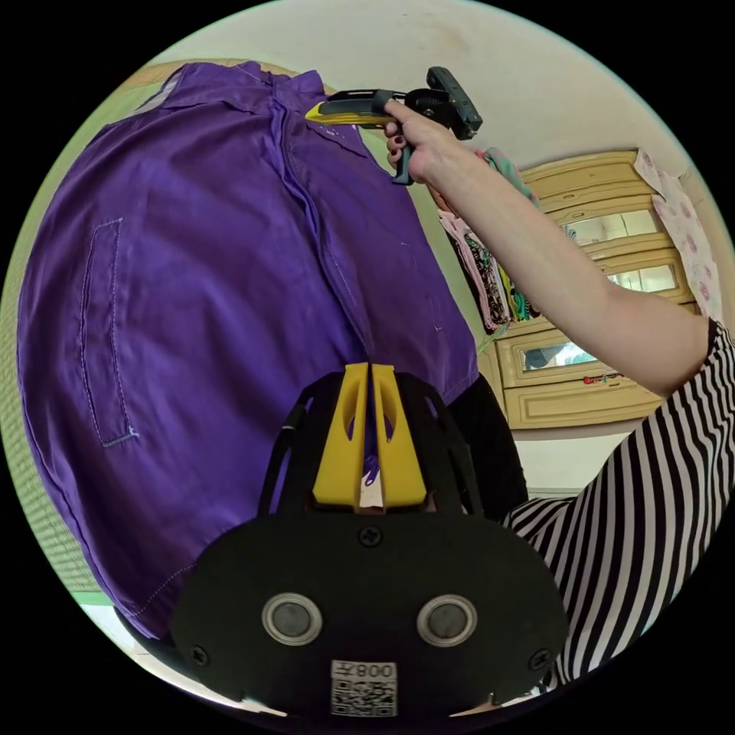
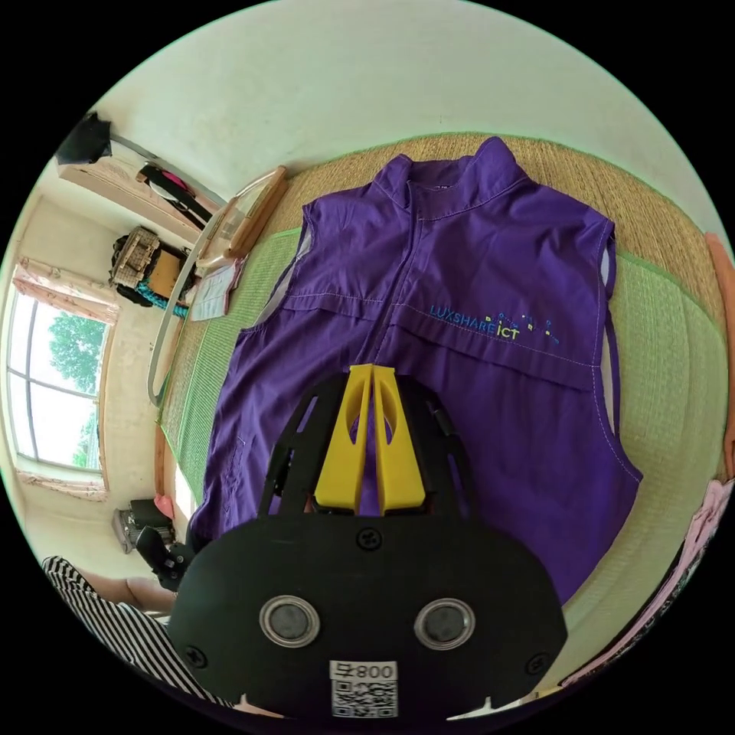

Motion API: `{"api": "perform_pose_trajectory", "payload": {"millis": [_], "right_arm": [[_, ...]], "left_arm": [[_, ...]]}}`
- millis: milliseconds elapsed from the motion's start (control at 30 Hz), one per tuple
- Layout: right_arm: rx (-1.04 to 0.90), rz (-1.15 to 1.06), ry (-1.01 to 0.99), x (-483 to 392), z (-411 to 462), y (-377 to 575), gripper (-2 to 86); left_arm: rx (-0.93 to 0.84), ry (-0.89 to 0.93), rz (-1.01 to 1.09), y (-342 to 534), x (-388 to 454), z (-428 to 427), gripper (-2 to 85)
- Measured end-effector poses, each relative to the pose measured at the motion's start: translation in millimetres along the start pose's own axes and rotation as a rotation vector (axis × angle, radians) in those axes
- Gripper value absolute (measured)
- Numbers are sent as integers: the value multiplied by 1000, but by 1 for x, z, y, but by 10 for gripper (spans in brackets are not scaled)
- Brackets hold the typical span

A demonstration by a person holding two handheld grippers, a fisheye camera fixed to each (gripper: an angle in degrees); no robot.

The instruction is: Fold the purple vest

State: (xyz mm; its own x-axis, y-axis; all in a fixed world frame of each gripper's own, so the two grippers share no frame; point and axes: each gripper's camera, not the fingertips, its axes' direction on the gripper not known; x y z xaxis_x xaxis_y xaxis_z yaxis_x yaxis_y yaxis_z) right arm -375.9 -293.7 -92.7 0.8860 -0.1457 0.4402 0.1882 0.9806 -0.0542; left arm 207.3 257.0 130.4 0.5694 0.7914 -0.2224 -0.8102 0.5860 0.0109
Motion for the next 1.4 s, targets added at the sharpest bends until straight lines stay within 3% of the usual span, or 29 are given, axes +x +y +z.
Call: {"api": "perform_pose_trajectory", "payload": {"millis": [233, 467, 767, 1033, 1200, 1400], "right_arm": [[-79, 14, 32, 20, 48, -21, 0], [-33, 18, -25, 41, 7, 37, 2], [-32, 85, -147, 104, -78, 278, 22], [88, 436, -267, 184, -117, 512, 102], [102, 515, -267, 208, -119, 574, 114], [76, 531, -278, 217, -103, 599, 129]], "left_arm": [[-5, -18, -49, 28, -28, 11, 9], [55, -10, -61, 70, -36, -7, 6], [197, -46, -229, 169, -79, -75, 19], [292, -156, -402, 268, -120, -135, 61], [254, -187, -463, 300, -148, -137, 87], [204, -90, -524, 320, -188, -123, 111]]}}
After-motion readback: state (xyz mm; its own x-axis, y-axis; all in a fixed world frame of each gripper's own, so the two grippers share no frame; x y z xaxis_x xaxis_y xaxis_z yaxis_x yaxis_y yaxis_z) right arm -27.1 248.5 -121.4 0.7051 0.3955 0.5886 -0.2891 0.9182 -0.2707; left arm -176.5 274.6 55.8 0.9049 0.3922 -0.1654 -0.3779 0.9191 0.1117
